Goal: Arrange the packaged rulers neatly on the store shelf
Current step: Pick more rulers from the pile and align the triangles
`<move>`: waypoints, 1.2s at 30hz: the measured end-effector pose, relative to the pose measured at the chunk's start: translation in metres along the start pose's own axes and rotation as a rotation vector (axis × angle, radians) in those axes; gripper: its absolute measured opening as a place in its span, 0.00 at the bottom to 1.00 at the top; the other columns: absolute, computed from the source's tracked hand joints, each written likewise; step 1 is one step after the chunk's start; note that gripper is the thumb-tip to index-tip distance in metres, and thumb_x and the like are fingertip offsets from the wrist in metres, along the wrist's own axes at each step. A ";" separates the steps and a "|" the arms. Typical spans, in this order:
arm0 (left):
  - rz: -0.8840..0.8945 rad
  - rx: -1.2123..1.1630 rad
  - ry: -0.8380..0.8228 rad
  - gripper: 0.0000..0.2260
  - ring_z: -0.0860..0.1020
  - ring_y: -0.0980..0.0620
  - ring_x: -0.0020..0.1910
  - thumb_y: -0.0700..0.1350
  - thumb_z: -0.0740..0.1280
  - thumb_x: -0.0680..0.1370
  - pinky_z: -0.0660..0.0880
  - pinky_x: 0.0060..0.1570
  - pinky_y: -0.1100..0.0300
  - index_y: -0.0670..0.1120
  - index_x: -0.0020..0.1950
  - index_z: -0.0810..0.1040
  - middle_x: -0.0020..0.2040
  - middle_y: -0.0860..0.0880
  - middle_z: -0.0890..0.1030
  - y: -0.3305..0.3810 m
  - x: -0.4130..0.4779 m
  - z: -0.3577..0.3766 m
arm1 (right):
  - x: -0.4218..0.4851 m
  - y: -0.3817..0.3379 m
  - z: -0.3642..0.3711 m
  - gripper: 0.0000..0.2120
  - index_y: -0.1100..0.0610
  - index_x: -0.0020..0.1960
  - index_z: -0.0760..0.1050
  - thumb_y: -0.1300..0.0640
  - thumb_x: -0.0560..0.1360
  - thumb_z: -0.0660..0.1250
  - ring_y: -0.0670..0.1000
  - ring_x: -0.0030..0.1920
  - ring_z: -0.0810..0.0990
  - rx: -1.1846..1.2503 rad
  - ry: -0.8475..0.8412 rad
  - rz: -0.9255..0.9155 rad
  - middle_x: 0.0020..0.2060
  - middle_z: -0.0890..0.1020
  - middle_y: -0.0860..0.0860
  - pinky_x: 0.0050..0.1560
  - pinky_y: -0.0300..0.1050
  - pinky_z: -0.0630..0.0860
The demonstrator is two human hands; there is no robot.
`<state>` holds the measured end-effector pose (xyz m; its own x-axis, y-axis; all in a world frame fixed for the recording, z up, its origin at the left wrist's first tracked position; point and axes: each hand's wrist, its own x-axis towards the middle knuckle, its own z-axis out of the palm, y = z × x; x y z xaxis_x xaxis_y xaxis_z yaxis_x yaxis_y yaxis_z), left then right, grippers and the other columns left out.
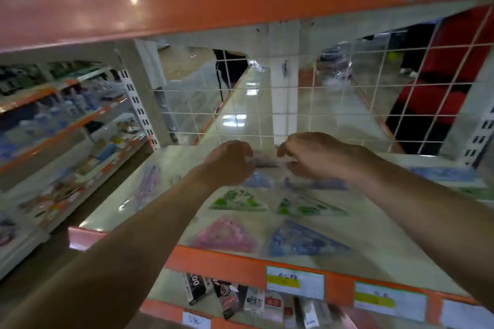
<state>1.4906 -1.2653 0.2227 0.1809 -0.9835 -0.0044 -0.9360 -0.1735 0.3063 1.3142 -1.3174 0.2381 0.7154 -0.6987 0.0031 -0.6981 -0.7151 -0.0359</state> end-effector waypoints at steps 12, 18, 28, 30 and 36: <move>-0.287 -0.119 0.045 0.13 0.77 0.48 0.49 0.46 0.66 0.76 0.73 0.50 0.60 0.46 0.60 0.77 0.56 0.45 0.77 -0.156 -0.041 -0.041 | 0.070 -0.149 0.017 0.18 0.51 0.65 0.73 0.52 0.76 0.64 0.53 0.61 0.75 0.169 -0.082 -0.091 0.61 0.77 0.51 0.55 0.42 0.69; -0.345 -0.115 0.012 0.16 0.76 0.44 0.58 0.45 0.66 0.77 0.72 0.55 0.57 0.44 0.63 0.76 0.61 0.43 0.77 -0.194 -0.054 -0.041 | 0.092 -0.204 0.048 0.19 0.56 0.64 0.72 0.49 0.76 0.64 0.56 0.61 0.75 0.057 -0.102 0.019 0.62 0.76 0.55 0.54 0.44 0.70; -0.429 -0.076 0.019 0.17 0.77 0.46 0.57 0.50 0.65 0.77 0.73 0.51 0.58 0.43 0.62 0.76 0.61 0.44 0.77 -0.227 -0.045 -0.033 | 0.109 -0.229 0.053 0.17 0.58 0.63 0.72 0.61 0.74 0.64 0.57 0.59 0.76 0.029 -0.164 0.160 0.59 0.77 0.56 0.52 0.44 0.70; -0.453 -0.045 0.007 0.19 0.77 0.45 0.55 0.54 0.65 0.76 0.75 0.52 0.56 0.41 0.59 0.77 0.58 0.44 0.78 -0.227 -0.038 -0.029 | 0.113 -0.229 0.052 0.18 0.59 0.62 0.72 0.61 0.73 0.66 0.57 0.59 0.77 0.059 -0.196 0.195 0.59 0.78 0.56 0.50 0.44 0.70; -0.529 0.040 -0.035 0.39 0.72 0.41 0.63 0.72 0.60 0.69 0.71 0.61 0.49 0.43 0.66 0.72 0.65 0.41 0.73 -0.220 -0.017 -0.018 | 0.120 -0.226 0.050 0.17 0.60 0.57 0.75 0.61 0.69 0.72 0.57 0.52 0.79 0.106 -0.327 0.291 0.56 0.79 0.57 0.45 0.43 0.70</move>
<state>1.6984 -1.2093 0.1724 0.6215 -0.7624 -0.1804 -0.7307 -0.6472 0.2173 1.5592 -1.2390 0.1968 0.4724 -0.8142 -0.3377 -0.8773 -0.4713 -0.0907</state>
